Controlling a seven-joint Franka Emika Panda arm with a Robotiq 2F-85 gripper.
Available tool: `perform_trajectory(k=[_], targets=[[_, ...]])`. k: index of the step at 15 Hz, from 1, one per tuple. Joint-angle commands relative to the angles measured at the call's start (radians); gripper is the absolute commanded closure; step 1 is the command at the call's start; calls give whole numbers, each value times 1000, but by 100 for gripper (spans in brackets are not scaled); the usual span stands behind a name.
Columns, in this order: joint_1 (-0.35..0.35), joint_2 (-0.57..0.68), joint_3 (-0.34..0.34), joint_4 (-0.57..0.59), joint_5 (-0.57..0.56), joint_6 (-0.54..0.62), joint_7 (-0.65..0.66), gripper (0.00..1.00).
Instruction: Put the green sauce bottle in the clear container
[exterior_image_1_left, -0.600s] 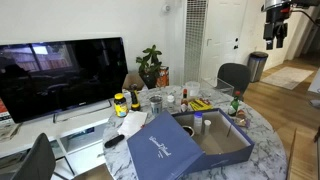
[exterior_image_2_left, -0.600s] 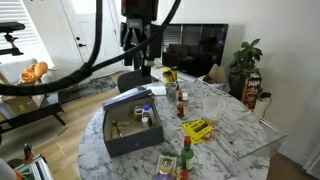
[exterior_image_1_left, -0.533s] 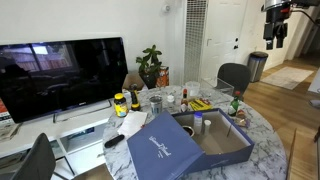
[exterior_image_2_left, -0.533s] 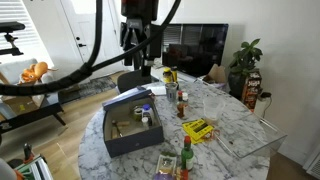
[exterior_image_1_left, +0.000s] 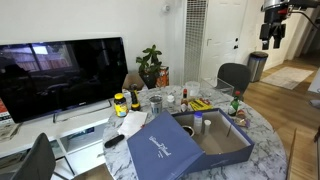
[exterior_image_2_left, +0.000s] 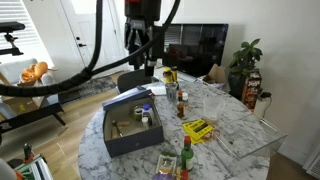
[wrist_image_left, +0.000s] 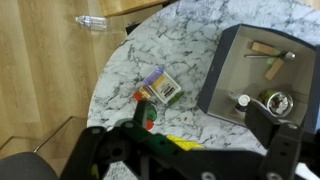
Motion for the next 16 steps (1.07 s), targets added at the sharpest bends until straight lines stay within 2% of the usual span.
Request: perform_trajectory(k=[1,5,7,8,9,12,16], targets=[[-30,24,-30,-75,57,172,56,0],[-52,130,-74,-176,111,398,33,0],[-53,201,-91,-203,152,462,1,0],[-51,242,-99,-200,168,464,-41,0],[-62,177,-72,-196,122,434,12,0],[-62,251,-77,-197,145,457,-18,0],[-62,254,-77,-188,146,457,-19,0]])
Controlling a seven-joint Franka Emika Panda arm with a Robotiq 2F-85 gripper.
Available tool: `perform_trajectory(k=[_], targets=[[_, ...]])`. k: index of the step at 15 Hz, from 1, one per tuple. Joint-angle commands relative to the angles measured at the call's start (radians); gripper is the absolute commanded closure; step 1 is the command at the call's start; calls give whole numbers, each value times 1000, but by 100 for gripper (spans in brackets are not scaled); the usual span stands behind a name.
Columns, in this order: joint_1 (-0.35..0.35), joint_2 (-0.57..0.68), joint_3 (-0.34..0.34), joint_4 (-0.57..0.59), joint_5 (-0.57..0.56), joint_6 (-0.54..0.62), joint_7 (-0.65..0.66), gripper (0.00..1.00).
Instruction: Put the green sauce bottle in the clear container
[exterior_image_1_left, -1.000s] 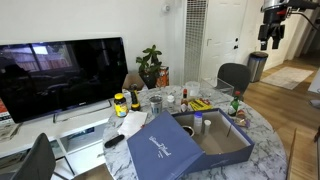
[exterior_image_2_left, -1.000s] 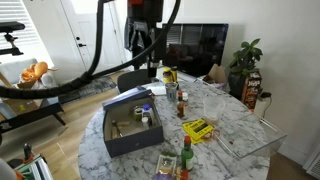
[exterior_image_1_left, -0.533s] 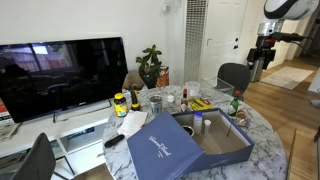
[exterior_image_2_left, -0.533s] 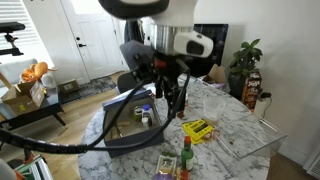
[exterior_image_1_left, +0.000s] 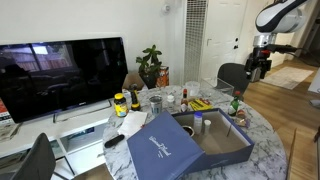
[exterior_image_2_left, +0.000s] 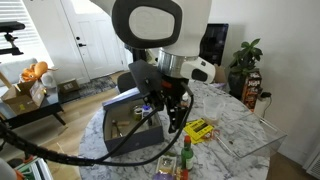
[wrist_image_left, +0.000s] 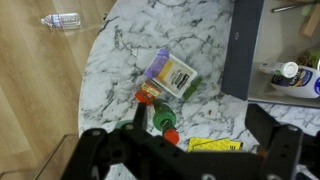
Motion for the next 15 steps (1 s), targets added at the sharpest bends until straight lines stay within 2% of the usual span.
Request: perform_trajectory(k=[1,4,8,12,15], targets=[[-15,1,15,3,2,-3,-2,0],[-8,15,23,-10,43,47,42,0],[15,43,73,-64,91,193,145,0],[-1,74,120,-94,-100,279,371,0],[12,117,135,-65,-183,253,432,0]])
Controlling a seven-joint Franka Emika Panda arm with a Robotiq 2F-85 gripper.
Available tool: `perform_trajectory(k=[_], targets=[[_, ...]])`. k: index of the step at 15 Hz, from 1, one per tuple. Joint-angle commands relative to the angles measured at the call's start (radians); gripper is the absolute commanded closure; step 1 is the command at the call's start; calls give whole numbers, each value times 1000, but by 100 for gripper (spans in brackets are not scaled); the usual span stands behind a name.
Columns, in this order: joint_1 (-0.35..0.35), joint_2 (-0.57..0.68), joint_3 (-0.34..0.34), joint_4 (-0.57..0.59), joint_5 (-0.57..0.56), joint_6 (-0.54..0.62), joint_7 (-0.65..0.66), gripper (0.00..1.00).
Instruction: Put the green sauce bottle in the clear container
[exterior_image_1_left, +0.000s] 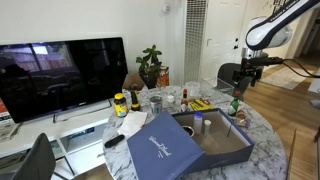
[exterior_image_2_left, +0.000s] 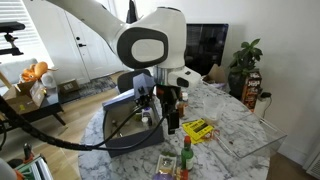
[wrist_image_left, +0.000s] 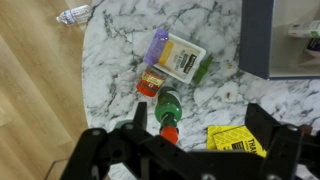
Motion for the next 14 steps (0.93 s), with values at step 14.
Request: perform_trajectory(k=[14], targets=[[-44,248,-32,117,171,192,-109,0]])
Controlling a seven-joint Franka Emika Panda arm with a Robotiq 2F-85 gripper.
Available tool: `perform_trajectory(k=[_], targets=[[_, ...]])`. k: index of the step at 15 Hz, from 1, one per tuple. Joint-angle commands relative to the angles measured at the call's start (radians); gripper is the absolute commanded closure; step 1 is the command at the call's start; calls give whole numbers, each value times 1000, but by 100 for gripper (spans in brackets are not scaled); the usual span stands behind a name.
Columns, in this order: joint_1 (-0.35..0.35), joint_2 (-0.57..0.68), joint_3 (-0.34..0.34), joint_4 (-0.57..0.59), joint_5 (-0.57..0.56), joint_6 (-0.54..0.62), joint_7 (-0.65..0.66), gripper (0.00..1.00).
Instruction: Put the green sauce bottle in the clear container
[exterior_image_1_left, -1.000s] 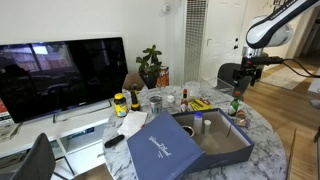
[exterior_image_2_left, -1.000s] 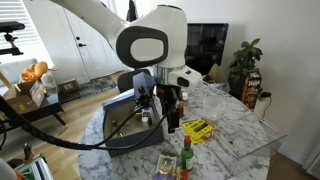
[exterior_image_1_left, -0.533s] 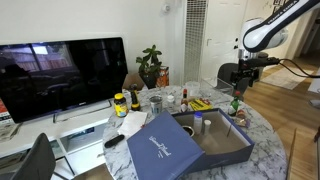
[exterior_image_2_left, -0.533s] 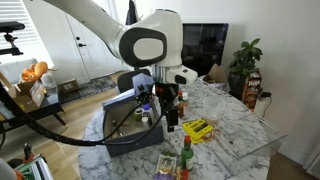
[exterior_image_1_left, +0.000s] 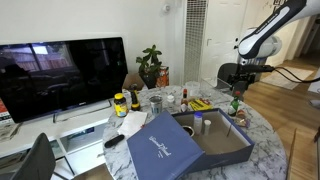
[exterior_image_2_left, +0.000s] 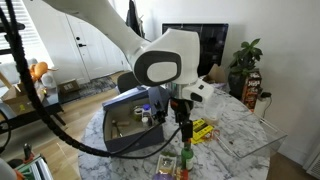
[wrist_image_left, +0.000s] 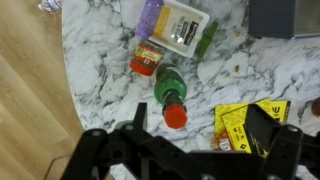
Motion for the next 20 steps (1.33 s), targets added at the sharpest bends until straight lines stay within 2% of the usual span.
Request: perform_trajectory(k=[1,2,3,4,13,14,18,19,20], targets=[[-28,94,-15,60,63,27,-55,0],[-31,118,-14,78,65,23,-57,1],[-33,139,-13,95,67,8,-62,17],[-34,154,-13,108,61,-3,-61,26],[-31,230,-20,180,27,-68,-54,95],[-29,228,-21,184,22,-86,-54,99],[-25,211,-22,203,17,-144,-47,100],[-22,212,-23,212,15,-150,-39,74],[-19,214,-25,218,11,-148,-31,73]])
